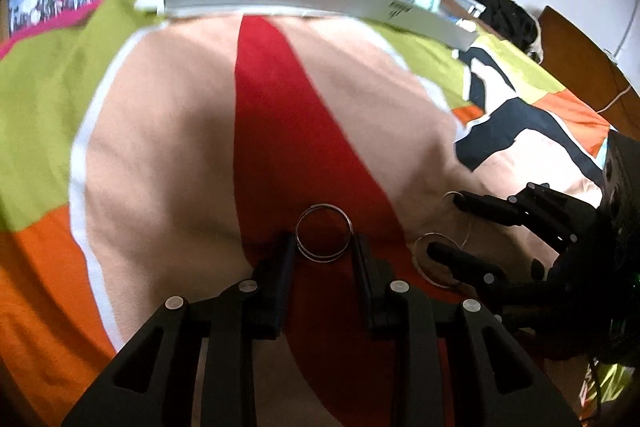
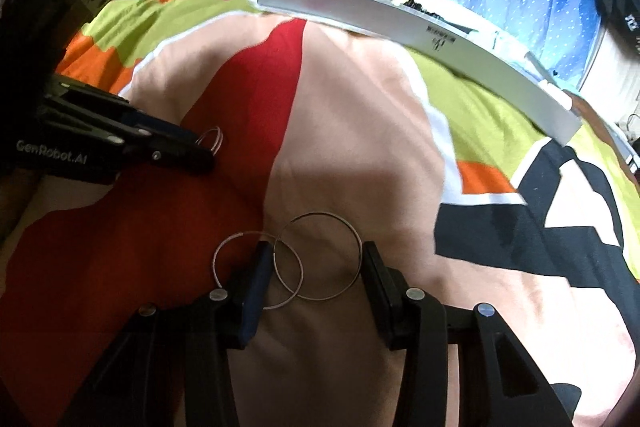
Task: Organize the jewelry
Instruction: 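Grasp the small silver hoop with the left tool while the right tool grasps the large hoops, then carry the small hoop in the left tool while the right tool carries the large hoops to the tray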
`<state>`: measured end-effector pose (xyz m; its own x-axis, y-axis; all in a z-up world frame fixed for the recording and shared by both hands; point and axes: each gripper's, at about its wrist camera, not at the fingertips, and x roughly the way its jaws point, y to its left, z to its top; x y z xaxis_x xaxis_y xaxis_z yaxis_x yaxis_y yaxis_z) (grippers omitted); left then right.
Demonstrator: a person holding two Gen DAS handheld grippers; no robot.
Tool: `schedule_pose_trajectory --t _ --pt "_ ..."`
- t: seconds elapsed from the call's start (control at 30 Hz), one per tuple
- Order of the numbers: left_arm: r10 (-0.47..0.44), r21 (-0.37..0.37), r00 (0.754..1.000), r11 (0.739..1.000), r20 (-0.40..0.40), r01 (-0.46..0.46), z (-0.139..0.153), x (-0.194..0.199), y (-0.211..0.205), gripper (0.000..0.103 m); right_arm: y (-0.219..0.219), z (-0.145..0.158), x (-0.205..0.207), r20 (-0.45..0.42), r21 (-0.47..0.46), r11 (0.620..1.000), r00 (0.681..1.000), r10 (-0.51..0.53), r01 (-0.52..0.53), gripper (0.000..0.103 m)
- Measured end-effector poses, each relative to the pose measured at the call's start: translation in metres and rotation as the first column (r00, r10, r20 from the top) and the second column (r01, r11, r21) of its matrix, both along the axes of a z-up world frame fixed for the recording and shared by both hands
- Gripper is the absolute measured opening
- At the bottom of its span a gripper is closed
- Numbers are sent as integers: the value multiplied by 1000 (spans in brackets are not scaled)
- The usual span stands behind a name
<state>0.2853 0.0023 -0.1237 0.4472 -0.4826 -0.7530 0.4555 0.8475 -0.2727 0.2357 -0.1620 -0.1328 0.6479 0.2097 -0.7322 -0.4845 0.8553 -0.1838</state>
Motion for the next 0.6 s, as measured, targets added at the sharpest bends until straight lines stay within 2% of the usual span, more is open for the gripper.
schedule_pose_trajectory --t 0.17,0.37,0.5,0.6 --pt "5 -11 999 1000 48 -5 11 -14 -4 24 -3 12 -13 67 24 1000 998 -1 -1 42" --pt "30 -25 997 999 77 -28 27 -15 -9 24 -12 37 -12 102 89 996 994 -30 21 42" --pt "81 -37 992 996 92 -77 48 -6 -4 24 -17 64 -2 161 89 996 986 -34 20 42" --pt "115 -29 985 993 132 -112 70 10 -4 24 -22 92 13 205 94 996 979 -21 1 42"
